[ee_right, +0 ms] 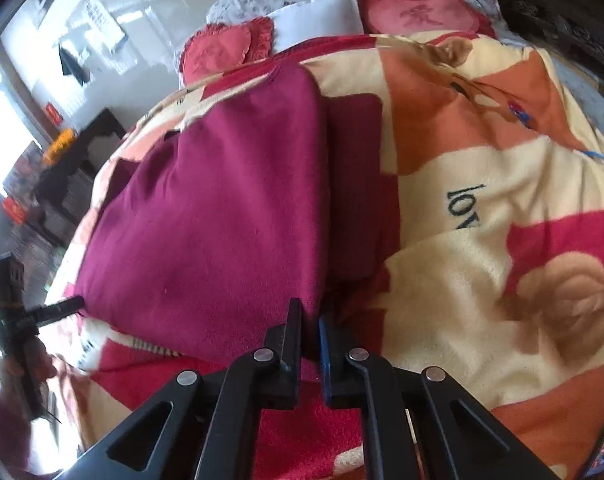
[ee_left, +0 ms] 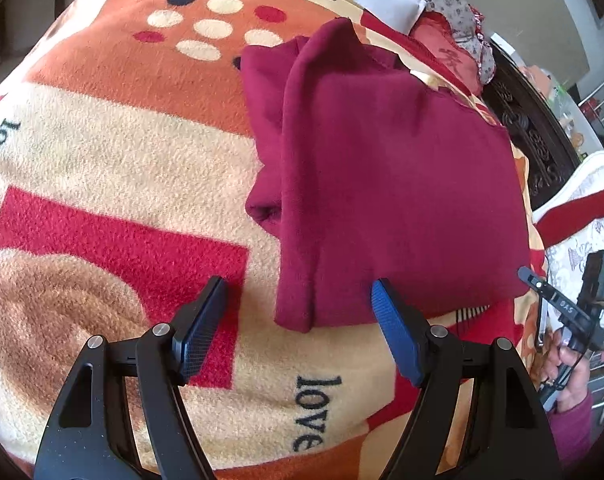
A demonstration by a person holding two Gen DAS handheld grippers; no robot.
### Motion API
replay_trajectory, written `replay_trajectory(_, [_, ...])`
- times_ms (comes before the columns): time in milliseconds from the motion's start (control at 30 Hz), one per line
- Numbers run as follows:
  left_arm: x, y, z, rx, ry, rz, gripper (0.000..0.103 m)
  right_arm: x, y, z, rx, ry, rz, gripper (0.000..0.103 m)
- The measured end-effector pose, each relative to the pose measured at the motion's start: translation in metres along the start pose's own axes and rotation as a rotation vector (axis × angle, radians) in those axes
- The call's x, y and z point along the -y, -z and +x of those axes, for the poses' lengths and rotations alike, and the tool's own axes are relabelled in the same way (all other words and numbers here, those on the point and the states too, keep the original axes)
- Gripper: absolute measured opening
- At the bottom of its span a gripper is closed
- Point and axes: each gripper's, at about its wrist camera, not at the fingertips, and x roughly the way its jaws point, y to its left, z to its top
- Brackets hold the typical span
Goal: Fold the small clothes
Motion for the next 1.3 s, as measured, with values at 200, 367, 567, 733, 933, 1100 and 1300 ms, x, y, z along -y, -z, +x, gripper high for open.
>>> replay_trajectory(200, [0.005, -0.001, -0.008, 0.033, -0.049, 0.035, 0.075, -0.012, -0.014, -0.030, 0.088, 0.088, 0.001, 0.018])
replay_trajectory(367, [0.012, -0.008, -0.019, 0.089, -0.100, 0.061, 0.075, -0.049, -0.028, -0.025, 0.084, -0.012, -0.069, 0.035])
replay_trajectory(567, [0.019, -0.018, -0.022, 0.126, -0.115, 0.080, 0.075, -0.091, -0.035, 0.016, 0.025, -0.062, -0.168, 0.035])
replay_trajectory(733, [0.017, -0.023, -0.003, 0.093, -0.145, 0.085, 0.075, -0.107, -0.023, 0.069, -0.120, -0.051, -0.203, 0.035])
replay_trajectory(933, [0.006, -0.022, 0.012, 0.060, -0.139, 0.062, 0.075, -0.126, -0.038, 0.060, -0.093, -0.058, -0.247, 0.035])
replay_trajectory(1100, [0.006, -0.022, 0.013, 0.062, -0.126, 0.064, 0.075, -0.169, -0.064, 0.084, -0.076, -0.123, -0.306, 0.035])
replay_trajectory(1300, [-0.001, -0.023, 0.018, 0.048, -0.088, 0.038, 0.075, -0.220, -0.090, 0.134, -0.058, -0.195, -0.350, 0.035])
